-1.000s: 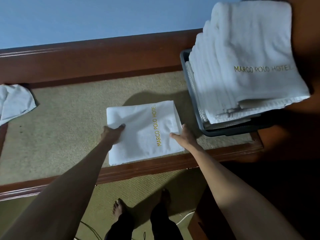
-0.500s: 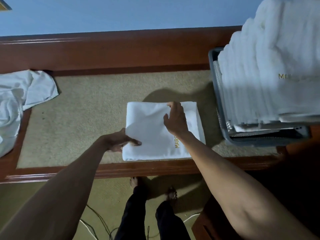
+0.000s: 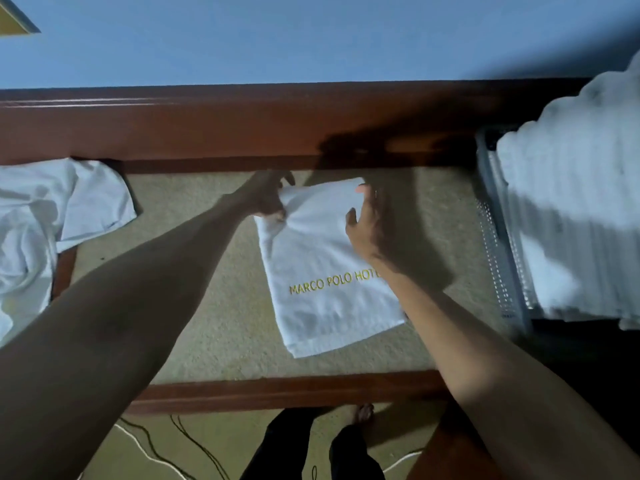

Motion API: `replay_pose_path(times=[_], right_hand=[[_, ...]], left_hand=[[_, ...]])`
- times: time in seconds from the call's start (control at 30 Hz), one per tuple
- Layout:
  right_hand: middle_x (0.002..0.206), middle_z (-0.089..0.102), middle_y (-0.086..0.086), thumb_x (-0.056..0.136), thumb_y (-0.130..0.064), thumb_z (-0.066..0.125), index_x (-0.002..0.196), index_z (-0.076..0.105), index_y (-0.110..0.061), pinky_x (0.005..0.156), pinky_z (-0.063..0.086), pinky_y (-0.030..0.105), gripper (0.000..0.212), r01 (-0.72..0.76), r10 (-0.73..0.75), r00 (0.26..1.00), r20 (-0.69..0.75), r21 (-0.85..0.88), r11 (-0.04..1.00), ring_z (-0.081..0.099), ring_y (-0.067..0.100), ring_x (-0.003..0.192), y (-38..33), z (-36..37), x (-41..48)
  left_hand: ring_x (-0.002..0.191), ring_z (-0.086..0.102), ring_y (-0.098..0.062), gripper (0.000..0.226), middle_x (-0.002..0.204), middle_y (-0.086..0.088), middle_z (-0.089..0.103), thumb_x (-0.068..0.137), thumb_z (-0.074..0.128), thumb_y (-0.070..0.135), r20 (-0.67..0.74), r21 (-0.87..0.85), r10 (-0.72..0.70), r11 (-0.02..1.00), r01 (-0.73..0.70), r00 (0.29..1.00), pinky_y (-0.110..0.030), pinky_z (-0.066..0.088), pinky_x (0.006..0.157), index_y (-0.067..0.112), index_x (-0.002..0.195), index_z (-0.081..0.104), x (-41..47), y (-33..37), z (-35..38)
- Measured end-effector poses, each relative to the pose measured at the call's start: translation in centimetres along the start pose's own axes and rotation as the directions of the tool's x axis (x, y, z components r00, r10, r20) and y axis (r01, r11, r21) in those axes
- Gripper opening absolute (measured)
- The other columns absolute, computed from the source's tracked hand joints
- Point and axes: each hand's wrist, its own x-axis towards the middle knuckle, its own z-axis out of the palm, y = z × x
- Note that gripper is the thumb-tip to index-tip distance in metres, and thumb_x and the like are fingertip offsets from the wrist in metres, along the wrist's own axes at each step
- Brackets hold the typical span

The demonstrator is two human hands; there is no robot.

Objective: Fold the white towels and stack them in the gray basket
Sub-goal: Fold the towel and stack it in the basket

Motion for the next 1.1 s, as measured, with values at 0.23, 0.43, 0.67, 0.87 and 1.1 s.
replay_pose_path(times=[0.23,0.43,0.67,0.87,1.1], right_hand=[[0.153,0.047,0.02,0.105,-0.033,0.043,0.144,0.055,-0.008,0.117,0.035,0.048,0.048,0.263,-0.251,0.965,0.08,-0.244,0.933,0.047,0.034,0.141,1.2,5.5,3.3],[0.158,0.041,0.016,0.11,-0.04,0.039,0.154,0.04,-0.009,0.121,0.031,0.048,0.054,0.306,-0.302,0.951,0.073,-0.391,0.868,0.037,0.029,0.148,3.2,7.9,2.7],[0.163,0.033,0.011,0.11,-0.042,0.033,0.158,0.033,-0.013,0.124,0.021,0.045,0.056,0.302,-0.277,0.953,0.121,-0.333,0.893,0.026,0.024,0.153,3.5,7.9,2.8],[0.168,0.02,0.014,0.105,-0.046,0.027,0.161,0.025,-0.014,0.126,0.013,0.047,0.064,0.268,-0.2,0.948,0.249,-0.276,0.923,0.016,0.028,0.156,2.8,6.7,1.6],[0.166,0.024,0.016,0.106,-0.037,0.035,0.159,0.029,-0.008,0.125,0.019,0.049,0.06,0.327,-0.254,0.931,0.263,-0.289,0.9,0.02,0.032,0.155,4.2,3.6,-6.7]], left_hand=[[0.126,0.055,-0.04,0.04,0.134,-0.019,0.062,0.091,0.057,0.014,-0.435,0.152,0.273,0.962,-0.228,0.858,-0.052,0.045,0.106,0.007,0.13,0.063,0.7,-2.3,7.0],[0.159,-0.004,-0.022,0.069,0.173,-0.006,0.005,0.109,0.019,0.054,-0.301,0.171,0.128,0.982,-0.079,0.945,-0.044,-0.005,0.128,0.017,0.165,0.008,1.8,-1.7,11.0],[0.159,0.001,-0.021,0.069,0.172,-0.004,0.012,0.108,0.02,0.057,-0.359,0.203,0.149,0.976,-0.079,0.921,-0.045,0.0,0.129,0.02,0.165,0.011,2.7,-2.4,11.8],[0.159,-0.005,-0.027,0.068,0.173,-0.01,-0.002,0.109,0.026,0.045,-0.386,0.173,0.111,0.984,-0.046,0.916,-0.048,-0.001,0.128,0.014,0.165,0.003,0.9,-1.1,12.8],[0.158,-0.011,-0.021,0.065,0.173,-0.005,-0.008,0.11,0.021,0.044,-0.376,0.177,0.135,0.982,-0.072,0.917,-0.045,-0.003,0.129,0.016,0.165,0.001,-8.0,0.6,18.8]])
